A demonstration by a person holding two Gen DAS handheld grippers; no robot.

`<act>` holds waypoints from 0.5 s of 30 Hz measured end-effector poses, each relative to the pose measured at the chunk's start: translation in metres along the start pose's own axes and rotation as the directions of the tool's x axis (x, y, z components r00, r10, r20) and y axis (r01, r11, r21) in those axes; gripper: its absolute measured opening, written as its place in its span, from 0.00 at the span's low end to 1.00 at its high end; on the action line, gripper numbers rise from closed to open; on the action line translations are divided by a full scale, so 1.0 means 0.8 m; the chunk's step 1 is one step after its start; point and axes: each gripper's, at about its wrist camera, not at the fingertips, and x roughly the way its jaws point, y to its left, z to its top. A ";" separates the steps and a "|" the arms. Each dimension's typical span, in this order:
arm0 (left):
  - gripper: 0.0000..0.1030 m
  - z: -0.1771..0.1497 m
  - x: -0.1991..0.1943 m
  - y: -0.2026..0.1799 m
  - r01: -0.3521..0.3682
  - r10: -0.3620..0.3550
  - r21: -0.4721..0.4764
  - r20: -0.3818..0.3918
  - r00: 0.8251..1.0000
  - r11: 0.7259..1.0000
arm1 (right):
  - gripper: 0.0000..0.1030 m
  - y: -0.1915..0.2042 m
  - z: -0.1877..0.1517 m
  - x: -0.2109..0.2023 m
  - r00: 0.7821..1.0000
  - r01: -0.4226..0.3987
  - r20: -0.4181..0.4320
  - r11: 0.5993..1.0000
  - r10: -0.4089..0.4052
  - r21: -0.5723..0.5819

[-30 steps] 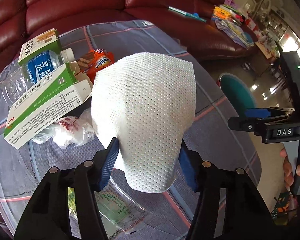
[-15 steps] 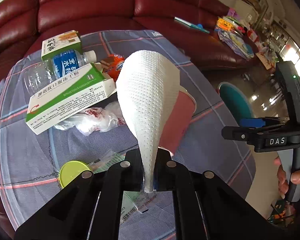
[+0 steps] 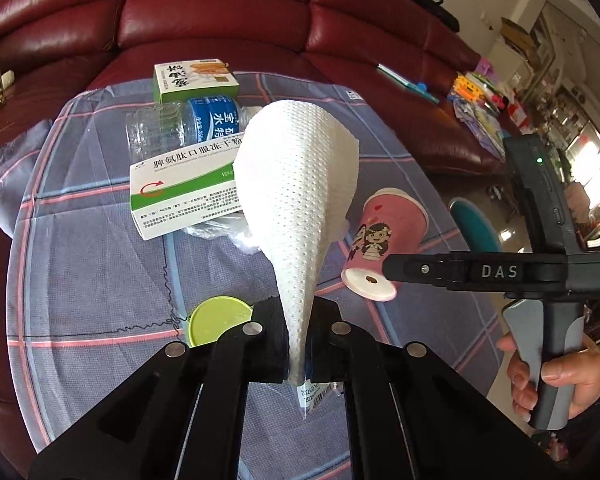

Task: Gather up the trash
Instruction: 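Grasp the pink paper cup with the right gripper while the left holds the towel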

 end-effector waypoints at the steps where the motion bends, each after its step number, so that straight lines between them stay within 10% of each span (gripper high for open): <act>1: 0.05 0.000 -0.002 0.003 0.000 0.000 -0.004 0.003 1.000 1.000 | 0.87 0.004 0.001 0.006 1.000 -0.009 -0.010 1.000 0.009 0.010; 6: 0.05 0.001 -0.005 0.014 0.006 -0.006 -0.026 0.012 1.000 1.000 | 0.86 0.012 0.006 0.029 1.000 -0.014 -0.015 0.999 0.015 0.052; 15: 0.05 0.000 0.006 0.003 0.029 -0.029 -0.024 0.000 1.000 0.999 | 0.54 0.007 -0.023 0.011 0.997 0.045 -0.061 0.992 -0.053 -0.116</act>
